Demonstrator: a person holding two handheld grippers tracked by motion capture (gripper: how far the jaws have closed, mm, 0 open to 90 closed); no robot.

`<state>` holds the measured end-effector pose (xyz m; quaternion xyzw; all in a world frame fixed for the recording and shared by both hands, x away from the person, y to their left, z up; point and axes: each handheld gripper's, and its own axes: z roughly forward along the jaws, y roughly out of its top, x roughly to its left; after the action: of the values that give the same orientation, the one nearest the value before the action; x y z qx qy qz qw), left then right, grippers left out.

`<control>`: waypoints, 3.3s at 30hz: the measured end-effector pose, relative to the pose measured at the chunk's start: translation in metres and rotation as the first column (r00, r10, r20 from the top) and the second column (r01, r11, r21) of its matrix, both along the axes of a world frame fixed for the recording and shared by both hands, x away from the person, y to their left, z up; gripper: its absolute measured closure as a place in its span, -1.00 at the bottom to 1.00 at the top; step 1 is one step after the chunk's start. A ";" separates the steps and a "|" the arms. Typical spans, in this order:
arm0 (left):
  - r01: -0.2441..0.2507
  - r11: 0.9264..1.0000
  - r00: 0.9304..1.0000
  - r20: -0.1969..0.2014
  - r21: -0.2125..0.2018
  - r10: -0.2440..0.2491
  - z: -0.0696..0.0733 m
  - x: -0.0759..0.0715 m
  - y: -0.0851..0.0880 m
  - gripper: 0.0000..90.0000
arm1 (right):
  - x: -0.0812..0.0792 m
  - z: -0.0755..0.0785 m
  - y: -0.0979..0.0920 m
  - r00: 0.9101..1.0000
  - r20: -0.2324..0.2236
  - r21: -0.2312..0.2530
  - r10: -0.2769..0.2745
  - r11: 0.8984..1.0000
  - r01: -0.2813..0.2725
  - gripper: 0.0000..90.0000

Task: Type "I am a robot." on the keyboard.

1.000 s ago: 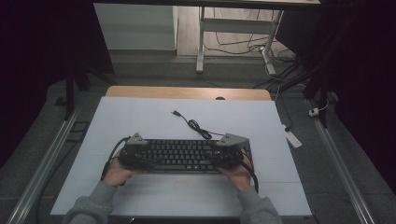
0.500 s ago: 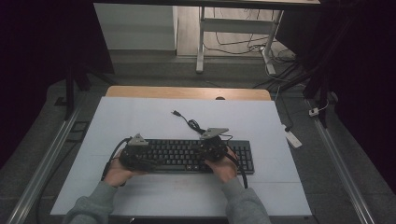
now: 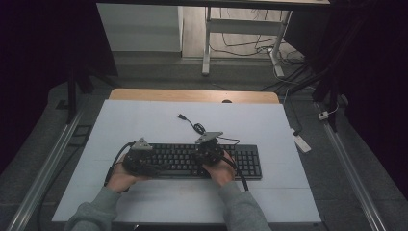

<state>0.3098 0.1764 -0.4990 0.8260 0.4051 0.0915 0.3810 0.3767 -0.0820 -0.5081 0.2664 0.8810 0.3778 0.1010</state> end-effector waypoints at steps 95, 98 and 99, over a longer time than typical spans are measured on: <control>-0.019 0.998 0.999 0.028 0.061 0.017 -0.021 0.032 -0.028 0.98 | -0.051 0.011 -0.104 0.993 0.093 0.118 -0.074 0.991 0.062 0.15; -0.018 0.998 0.999 0.028 0.061 0.017 -0.022 0.032 -0.028 0.98 | -0.051 0.011 -0.105 0.992 0.096 0.112 -0.076 0.992 0.065 0.15; -0.018 0.998 1.000 0.027 0.061 0.016 -0.022 0.033 -0.029 0.98 | -0.051 0.011 -0.105 0.992 0.095 0.116 -0.078 0.991 0.067 0.15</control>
<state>0.3425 0.1479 -0.5213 0.8327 0.4041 0.1181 0.3598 0.3259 -0.1873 -0.4968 0.2844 0.8419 0.4357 0.1429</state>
